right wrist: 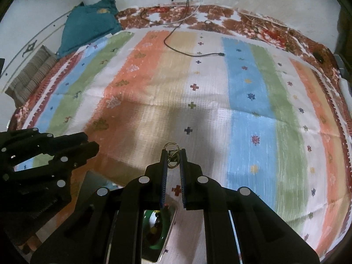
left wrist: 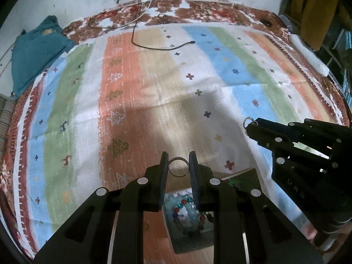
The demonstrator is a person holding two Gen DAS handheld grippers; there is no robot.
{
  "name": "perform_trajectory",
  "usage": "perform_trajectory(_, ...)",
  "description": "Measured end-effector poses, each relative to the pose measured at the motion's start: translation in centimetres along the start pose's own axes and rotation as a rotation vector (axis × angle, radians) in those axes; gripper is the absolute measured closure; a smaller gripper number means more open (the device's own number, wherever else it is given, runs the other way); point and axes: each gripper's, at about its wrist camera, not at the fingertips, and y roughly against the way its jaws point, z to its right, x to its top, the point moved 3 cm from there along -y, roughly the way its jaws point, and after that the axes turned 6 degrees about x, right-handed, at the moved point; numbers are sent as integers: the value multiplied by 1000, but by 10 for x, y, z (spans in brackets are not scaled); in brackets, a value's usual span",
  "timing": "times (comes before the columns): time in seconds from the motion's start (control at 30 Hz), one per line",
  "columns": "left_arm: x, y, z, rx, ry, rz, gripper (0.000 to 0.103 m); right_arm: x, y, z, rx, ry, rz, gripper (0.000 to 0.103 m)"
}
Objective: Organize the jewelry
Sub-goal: 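Carry the ring and earrings over the silver tin, then open both grippers to drop the ring and earrings into the tin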
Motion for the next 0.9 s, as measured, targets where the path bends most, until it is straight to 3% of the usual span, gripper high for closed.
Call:
perform_trajectory(0.57, -30, 28, 2, 39, 14, 38, 85, -39, 30, -22, 12, 29, 57, 91)
perform_trajectory(0.9, -42, 35, 5, 7, 24, 32, 85, -54, 33, -35, 30, 46, 11, 91)
